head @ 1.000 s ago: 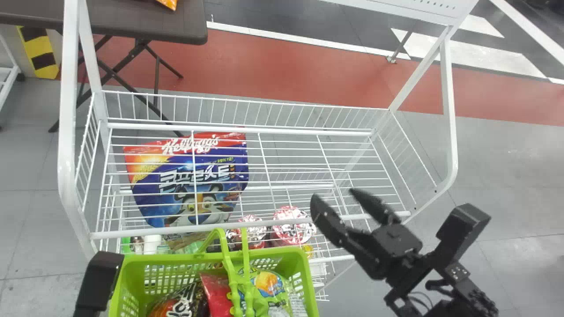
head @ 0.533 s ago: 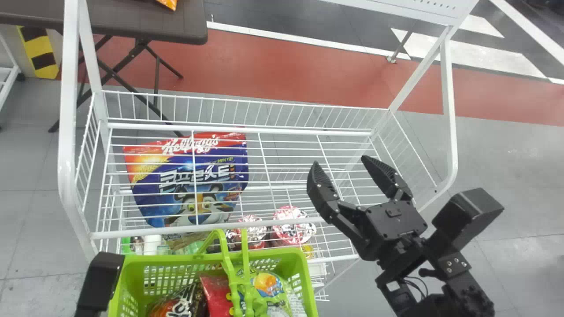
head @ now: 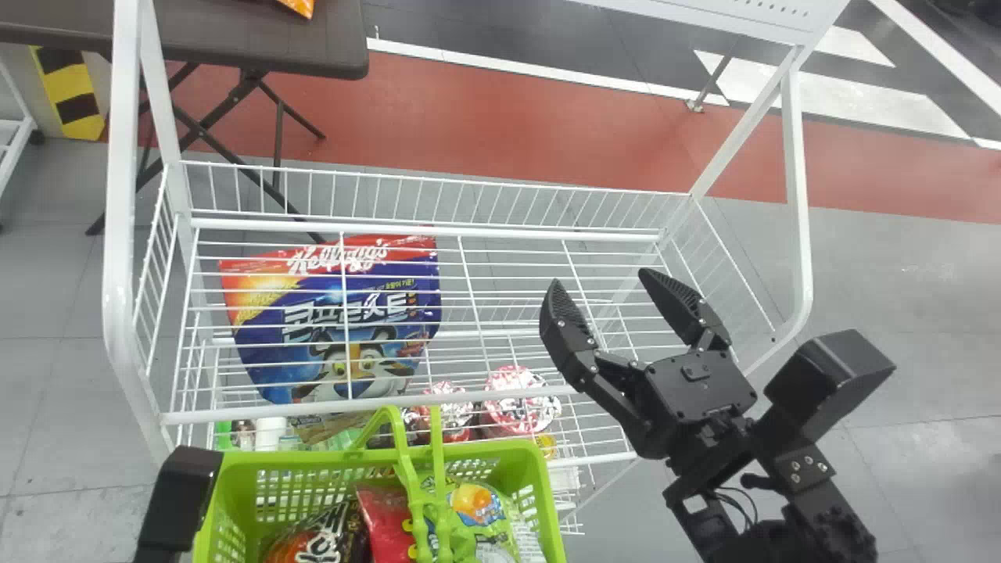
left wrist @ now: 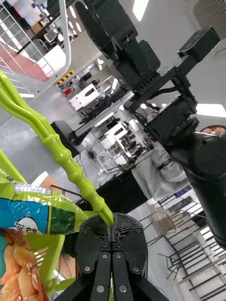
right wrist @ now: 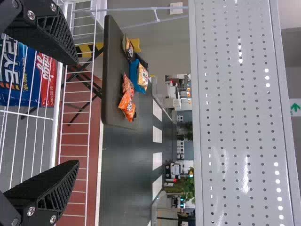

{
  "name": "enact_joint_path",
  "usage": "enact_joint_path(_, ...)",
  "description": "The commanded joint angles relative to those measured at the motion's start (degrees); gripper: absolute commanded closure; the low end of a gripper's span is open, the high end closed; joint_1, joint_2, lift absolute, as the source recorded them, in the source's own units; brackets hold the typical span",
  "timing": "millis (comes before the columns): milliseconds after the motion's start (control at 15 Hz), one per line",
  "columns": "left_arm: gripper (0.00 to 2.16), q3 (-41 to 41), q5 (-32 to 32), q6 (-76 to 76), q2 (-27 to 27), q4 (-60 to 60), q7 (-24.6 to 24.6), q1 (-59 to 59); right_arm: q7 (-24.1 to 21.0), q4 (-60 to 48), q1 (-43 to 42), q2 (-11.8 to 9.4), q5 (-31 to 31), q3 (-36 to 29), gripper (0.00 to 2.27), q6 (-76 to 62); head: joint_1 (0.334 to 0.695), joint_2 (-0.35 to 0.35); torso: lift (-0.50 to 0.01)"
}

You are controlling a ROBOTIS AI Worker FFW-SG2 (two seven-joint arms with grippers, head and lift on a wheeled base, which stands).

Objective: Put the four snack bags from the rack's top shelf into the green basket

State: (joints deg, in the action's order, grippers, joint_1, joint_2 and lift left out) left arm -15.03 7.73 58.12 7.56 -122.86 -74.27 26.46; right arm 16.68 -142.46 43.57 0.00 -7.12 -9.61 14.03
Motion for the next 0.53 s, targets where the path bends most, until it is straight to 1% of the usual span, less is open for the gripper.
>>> enact_joint_path(0, 1.66, 0.0, 0.0, 0.0, 0.0, 0.0, 0.0, 0.0, 0.0, -0.2, 0.1, 0.1, 0.0, -0.1, 0.07, 0.0, 0.695, -0.350, 0.000)
enact_joint_path(467, 1.66, 0.0, 0.0, 0.0, 0.0, 0.0, 0.0, 0.0, 0.1, -0.4, 0.2, 0.1, 0.1, -0.1, 0.07, 0.0, 0.695, -0.350, 0.000)
